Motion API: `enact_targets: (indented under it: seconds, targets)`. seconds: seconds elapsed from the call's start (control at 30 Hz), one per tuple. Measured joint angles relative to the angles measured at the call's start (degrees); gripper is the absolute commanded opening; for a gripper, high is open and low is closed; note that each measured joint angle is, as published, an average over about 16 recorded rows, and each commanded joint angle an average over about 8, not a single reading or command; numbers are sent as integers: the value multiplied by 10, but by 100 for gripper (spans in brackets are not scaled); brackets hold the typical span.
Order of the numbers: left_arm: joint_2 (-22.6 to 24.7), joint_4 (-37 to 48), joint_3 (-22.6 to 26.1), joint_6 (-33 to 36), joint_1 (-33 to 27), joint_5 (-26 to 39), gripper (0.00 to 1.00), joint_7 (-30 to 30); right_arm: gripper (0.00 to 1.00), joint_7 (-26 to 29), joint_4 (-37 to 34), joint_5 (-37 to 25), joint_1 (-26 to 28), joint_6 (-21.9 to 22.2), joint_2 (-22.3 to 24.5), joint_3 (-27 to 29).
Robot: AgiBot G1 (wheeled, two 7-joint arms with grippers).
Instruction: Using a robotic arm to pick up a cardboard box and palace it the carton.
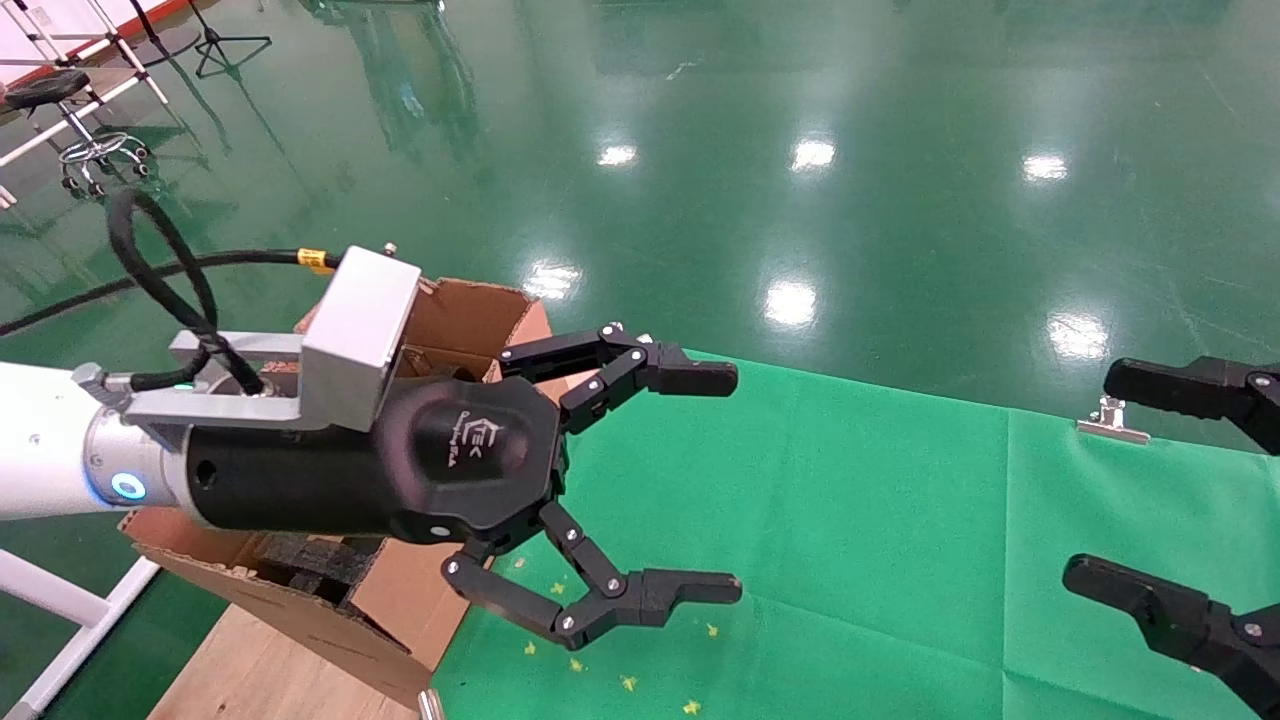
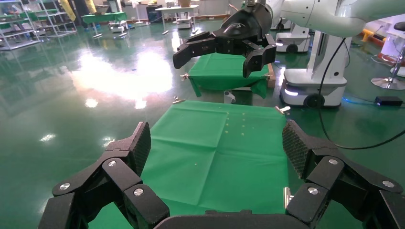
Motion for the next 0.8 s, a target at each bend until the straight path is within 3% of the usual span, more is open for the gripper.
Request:
enact_targets:
  seconds: [0.8]
  targets:
    - [0,0,0,0,-1,0,100,0,100,0,0,0,0,0,0,0]
